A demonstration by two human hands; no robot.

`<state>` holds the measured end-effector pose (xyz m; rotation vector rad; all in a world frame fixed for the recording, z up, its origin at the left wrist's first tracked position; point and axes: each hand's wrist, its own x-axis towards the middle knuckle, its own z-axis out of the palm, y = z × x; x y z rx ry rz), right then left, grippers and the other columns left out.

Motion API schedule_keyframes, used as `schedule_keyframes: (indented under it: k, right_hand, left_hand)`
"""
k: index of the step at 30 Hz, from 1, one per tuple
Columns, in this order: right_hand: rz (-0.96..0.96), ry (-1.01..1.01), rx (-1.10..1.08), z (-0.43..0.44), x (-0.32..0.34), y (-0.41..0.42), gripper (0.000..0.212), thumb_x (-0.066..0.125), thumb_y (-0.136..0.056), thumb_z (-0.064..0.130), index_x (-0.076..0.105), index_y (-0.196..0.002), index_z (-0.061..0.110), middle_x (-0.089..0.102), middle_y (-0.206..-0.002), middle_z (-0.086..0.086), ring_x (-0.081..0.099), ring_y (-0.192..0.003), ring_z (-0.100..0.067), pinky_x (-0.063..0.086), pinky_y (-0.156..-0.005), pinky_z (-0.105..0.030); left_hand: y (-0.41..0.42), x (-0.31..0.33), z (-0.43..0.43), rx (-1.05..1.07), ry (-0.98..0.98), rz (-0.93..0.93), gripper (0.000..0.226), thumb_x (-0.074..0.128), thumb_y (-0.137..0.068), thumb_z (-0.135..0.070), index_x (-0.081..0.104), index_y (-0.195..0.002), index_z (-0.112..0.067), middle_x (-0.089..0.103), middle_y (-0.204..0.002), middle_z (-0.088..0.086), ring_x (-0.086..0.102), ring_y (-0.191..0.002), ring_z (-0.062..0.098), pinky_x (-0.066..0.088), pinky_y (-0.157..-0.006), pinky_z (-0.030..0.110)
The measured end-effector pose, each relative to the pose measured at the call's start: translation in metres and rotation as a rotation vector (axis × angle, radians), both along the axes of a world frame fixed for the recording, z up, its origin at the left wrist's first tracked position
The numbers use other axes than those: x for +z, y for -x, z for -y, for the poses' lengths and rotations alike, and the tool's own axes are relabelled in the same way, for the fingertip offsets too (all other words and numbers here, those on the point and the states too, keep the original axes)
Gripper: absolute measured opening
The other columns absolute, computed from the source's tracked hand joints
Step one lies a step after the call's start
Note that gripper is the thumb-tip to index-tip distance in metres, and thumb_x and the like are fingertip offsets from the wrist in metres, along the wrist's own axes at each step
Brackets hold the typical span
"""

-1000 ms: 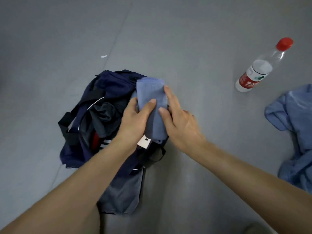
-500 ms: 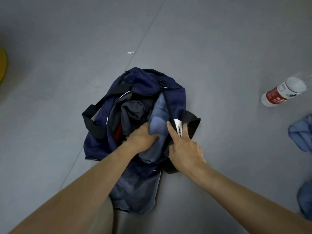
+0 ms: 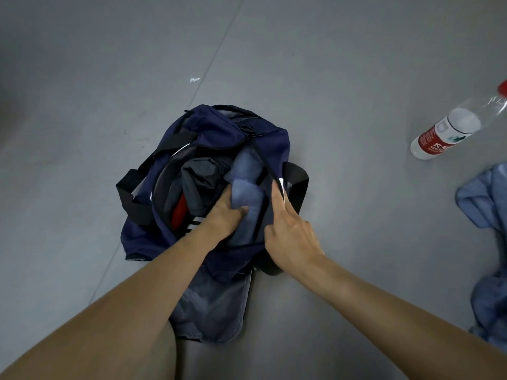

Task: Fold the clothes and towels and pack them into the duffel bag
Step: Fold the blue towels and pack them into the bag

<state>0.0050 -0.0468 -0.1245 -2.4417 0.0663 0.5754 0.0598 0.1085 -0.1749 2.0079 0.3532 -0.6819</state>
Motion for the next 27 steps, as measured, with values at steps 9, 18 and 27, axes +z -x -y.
schedule_keyframes:
  k: [9, 18, 27]
  right_hand:
    - [0.071, 0.003, 0.064, 0.006, -0.011, 0.004, 0.091, 0.049, -0.094, 0.022, -0.018, -0.153, 0.041, -0.012, -0.166, 0.013, 0.063, -0.101, -0.034, 0.052, -0.082, -0.04]
    - [0.088, -0.009, 0.072, 0.019, -0.026, 0.012, 0.089, 0.051, -0.096, 0.031, -0.017, -0.154, 0.042, -0.009, -0.166, 0.011, 0.061, -0.111, -0.033, 0.051, -0.086, -0.04]
    - [0.223, -0.139, -0.032, 0.124, -0.008, 0.013, 0.075, 0.045, -0.099, 0.054, -0.005, -0.154, 0.048, 0.003, -0.167, 0.01, 0.026, -0.148, -0.017, 0.031, -0.116, -0.038]
  left_hand:
    - [0.027, -0.009, -0.005, -0.489, -0.597, 0.722, 0.076, 0.07, -0.092, -0.033, 0.033, -0.155, -0.014, 0.036, -0.158, 0.009, 0.055, -0.129, 0.03, 0.056, -0.095, 0.043]
    - [0.01, -0.01, -0.021, -1.147, -0.879, 0.295, 0.076, 0.019, -0.103, -0.061, -0.025, -0.152, -0.023, -0.02, -0.164, 0.002, -0.006, -0.155, 0.018, 0.012, -0.125, 0.036]
    - [0.01, 0.067, 0.096, -0.318, -0.437, 0.973, 0.035, 0.05, -0.101, -0.03, 0.057, -0.133, -0.016, 0.059, -0.132, 0.003, 0.052, -0.119, 0.024, 0.043, -0.1, 0.039]
